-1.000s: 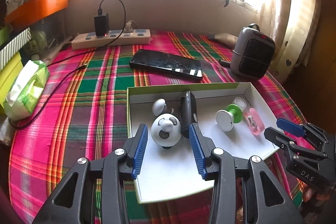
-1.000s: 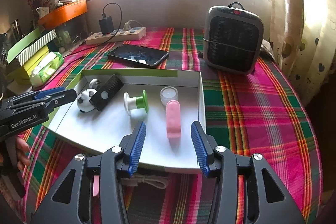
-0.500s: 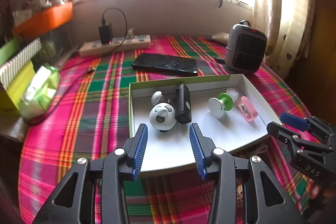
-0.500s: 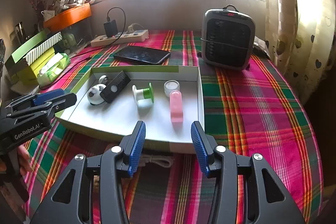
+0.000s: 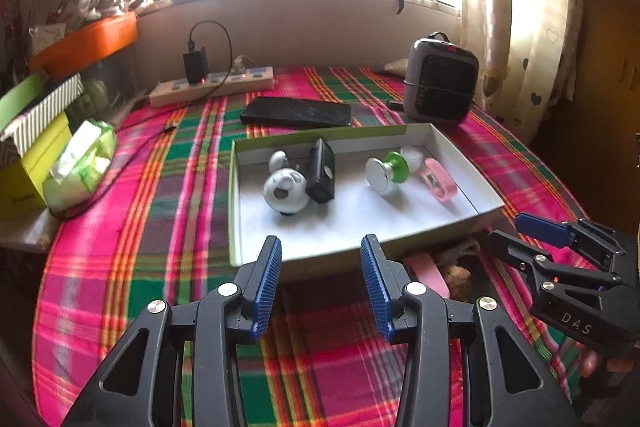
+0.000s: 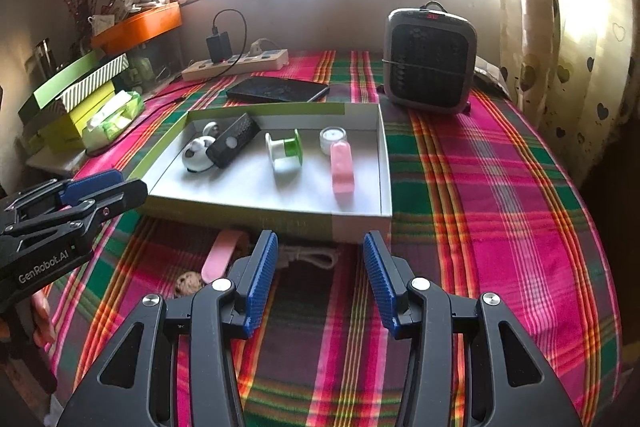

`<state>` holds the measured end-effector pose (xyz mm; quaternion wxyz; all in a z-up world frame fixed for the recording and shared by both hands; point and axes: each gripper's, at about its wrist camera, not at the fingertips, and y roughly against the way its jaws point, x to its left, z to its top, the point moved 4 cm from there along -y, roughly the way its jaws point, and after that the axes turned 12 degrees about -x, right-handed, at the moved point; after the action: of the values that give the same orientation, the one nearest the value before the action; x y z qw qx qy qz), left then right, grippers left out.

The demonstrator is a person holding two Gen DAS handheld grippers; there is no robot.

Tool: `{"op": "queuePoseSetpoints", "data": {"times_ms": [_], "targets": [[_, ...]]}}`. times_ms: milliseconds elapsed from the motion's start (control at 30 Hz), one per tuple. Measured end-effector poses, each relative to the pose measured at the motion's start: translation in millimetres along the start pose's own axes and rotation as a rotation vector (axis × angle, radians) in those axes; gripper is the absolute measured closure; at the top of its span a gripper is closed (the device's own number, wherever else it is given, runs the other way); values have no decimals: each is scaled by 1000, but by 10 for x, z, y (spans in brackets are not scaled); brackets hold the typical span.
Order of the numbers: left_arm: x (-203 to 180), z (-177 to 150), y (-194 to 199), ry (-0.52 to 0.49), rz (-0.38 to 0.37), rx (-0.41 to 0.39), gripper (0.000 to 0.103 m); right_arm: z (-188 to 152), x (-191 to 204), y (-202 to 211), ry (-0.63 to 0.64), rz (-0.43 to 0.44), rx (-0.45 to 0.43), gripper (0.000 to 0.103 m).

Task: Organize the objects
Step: 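Withdraw both tools up and away from the green box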

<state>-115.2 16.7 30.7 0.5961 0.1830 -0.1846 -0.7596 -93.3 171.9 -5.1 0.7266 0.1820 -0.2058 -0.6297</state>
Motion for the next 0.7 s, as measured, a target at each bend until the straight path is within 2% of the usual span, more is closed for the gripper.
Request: {"op": "queuePoseSetpoints", "data": {"times_ms": [467,700], "targets": [[-157,-265,116,1,-49,37,63,-198,11,116,-4,6,17,56],[-263,-321,163,3,-116,55,63,-284,-7,125,-13,11,36,51]]}}
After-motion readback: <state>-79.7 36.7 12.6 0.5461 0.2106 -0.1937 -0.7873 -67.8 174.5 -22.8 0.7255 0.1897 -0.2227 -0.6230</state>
